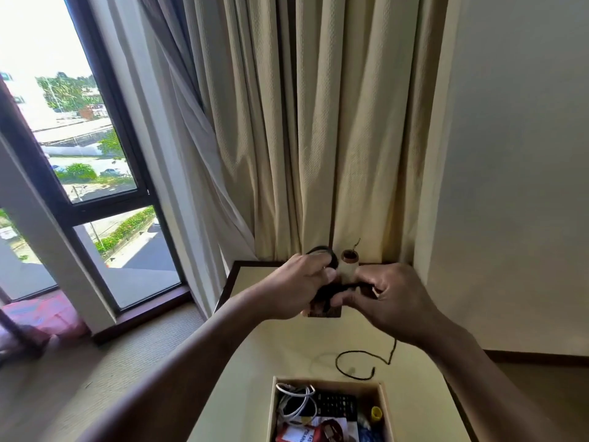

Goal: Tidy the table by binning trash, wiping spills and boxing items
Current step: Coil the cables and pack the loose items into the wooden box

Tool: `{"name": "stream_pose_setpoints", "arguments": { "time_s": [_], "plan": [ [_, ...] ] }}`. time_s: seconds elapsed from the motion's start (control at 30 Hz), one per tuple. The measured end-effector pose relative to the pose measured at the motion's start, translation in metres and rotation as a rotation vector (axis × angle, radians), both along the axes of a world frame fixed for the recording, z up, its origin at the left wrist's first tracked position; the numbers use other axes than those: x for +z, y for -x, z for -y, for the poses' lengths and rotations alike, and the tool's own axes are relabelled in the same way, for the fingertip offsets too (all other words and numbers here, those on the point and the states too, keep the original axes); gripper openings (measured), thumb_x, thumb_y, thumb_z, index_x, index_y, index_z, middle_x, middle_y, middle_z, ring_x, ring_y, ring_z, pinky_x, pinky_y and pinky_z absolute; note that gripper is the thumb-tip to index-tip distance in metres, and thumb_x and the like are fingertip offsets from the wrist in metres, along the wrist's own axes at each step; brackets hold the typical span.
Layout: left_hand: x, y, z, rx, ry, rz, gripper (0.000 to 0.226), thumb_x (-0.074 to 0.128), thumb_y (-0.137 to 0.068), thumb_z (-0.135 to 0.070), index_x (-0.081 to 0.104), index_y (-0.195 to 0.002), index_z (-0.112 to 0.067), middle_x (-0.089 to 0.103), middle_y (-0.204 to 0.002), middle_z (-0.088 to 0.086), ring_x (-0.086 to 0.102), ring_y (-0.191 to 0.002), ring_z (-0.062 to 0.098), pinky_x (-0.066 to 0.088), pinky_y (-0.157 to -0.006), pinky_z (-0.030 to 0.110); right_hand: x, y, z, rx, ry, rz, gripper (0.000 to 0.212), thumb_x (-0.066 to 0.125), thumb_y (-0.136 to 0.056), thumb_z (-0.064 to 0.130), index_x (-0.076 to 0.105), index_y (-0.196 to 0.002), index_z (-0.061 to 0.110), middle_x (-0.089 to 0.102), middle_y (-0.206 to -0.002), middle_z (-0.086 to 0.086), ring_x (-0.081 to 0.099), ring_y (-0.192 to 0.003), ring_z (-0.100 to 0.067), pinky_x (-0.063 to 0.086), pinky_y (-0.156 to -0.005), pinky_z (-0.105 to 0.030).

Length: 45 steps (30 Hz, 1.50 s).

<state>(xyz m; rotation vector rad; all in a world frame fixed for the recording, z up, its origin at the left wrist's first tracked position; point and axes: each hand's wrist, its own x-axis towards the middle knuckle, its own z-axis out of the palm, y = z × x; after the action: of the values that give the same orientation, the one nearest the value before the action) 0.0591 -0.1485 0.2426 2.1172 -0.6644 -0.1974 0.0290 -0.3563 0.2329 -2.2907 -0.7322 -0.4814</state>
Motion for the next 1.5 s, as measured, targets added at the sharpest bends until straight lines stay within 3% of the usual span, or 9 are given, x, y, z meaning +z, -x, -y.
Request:
{"name": "stream_pose_setpoints", "arguments": {
  "time_s": [0.17,0.33,0.6,0.77,0.93,1.0,1.1,1.3,1.5],
  "plan": [
    [-0.025,0.024,-0.007,-0.159,0.556,-0.51,0.041,0.032,-0.113,-0.033,0.06,-0.104,-0.005,0.035,-0.063,0.001,0.033,-0.05,0.014,0.032,-0.054,0.033,0.003,-0.014,0.009,0.068,-0.201,0.077,0.013,0.073,-0.092,0.031,0.075,-0.091,0.019,0.072,-0.079,0.01,0.068,-0.073,-0.012,0.052,-0.064,-0.02],
    [-0.025,0.051,0.01,-0.401,1.012,-0.772,0.035,0.03,-0.112,-0.03,0.052,-0.096,-0.01,0.026,-0.058,-0.003,0.027,-0.042,0.011,0.034,-0.047,0.027,-0.004,-0.013,-0.011,0.064,-0.52,-0.17,0.014,0.06,-0.097,0.024,0.067,-0.086,0.019,0.063,-0.075,-0.004,0.058,-0.07,-0.024,0.046,-0.062,-0.021],
    [0.002,0.053,0.022,-0.398,1.444,-0.707,0.042,0.023,-0.115,-0.034,0.055,-0.103,-0.009,0.049,-0.065,-0.002,0.046,-0.05,0.011,0.048,-0.058,0.029,-0.026,0.016,-0.032,0.221,-0.941,-0.745,0.027,0.059,-0.096,0.026,0.064,-0.097,0.0,0.037,-0.066,-0.011,0.037,-0.055,-0.023,0.045,-0.051,-0.033],
    [0.027,0.041,0.024,-0.064,1.314,-0.265,0.039,0.028,-0.112,-0.034,0.054,-0.101,-0.007,0.062,-0.079,0.01,0.063,-0.07,0.026,0.056,-0.073,0.039,-0.017,0.036,-0.039,0.14,-0.682,-0.69,0.039,0.053,-0.095,0.05,0.072,-0.082,0.019,0.049,-0.064,0.01,0.039,-0.053,-0.001,0.027,-0.053,-0.019],
    [0.027,0.02,0.019,0.215,0.178,0.452,0.02,0.036,-0.112,-0.019,0.047,-0.097,-0.011,0.066,-0.082,-0.008,0.067,-0.071,0.014,0.057,-0.068,0.037,-0.008,0.04,-0.029,0.138,-0.386,-0.352,0.021,0.053,-0.095,0.05,0.066,-0.09,0.035,0.061,-0.095,0.01,0.06,-0.091,-0.007,0.049,-0.083,-0.028],
    [0.016,0.015,0.011,0.198,-0.1,0.417,0.021,0.041,-0.11,-0.019,0.042,-0.09,-0.021,0.055,-0.071,-0.012,0.055,-0.057,0.009,0.046,-0.056,0.034,0.001,0.035,-0.016,0.158,-0.341,-0.294,0.015,0.054,-0.101,0.036,0.067,-0.095,0.029,0.065,-0.09,0.013,0.062,-0.085,-0.006,0.05,-0.075,-0.02],
    [-0.003,0.015,-0.005,0.041,0.166,-0.039,0.034,0.038,-0.113,-0.031,0.05,-0.09,-0.008,0.052,-0.058,-0.005,0.045,-0.047,0.013,0.038,-0.051,0.038,0.013,0.023,0.006,0.123,-0.353,-0.228,0.022,0.055,-0.101,0.024,0.064,-0.081,0.022,0.06,-0.068,0.012,0.056,-0.065,-0.003,0.041,-0.062,-0.009],
    [-0.015,0.06,0.016,-0.344,0.769,-0.568,0.042,0.03,-0.112,-0.038,0.054,-0.1,-0.006,0.037,-0.056,-0.001,0.037,-0.043,0.013,0.038,-0.052,0.035,0.008,0.007,0.011,0.174,-0.455,-0.218,0.023,0.054,-0.1,0.024,0.067,-0.086,0.01,0.061,-0.074,0.001,0.059,-0.072,-0.012,0.047,-0.068,-0.019],
    [-0.005,0.072,0.04,-0.218,1.242,-0.473,0.039,0.033,-0.111,-0.038,0.055,-0.1,-0.007,0.041,-0.058,0.001,0.044,-0.046,0.016,0.046,-0.057,0.036,-0.022,0.016,-0.016,0.194,-0.638,-0.337,0.031,0.048,-0.103,0.016,0.067,-0.083,0.029,0.062,-0.074,0.004,0.056,-0.069,-0.01,0.045,-0.064,-0.026]
  ]
}}
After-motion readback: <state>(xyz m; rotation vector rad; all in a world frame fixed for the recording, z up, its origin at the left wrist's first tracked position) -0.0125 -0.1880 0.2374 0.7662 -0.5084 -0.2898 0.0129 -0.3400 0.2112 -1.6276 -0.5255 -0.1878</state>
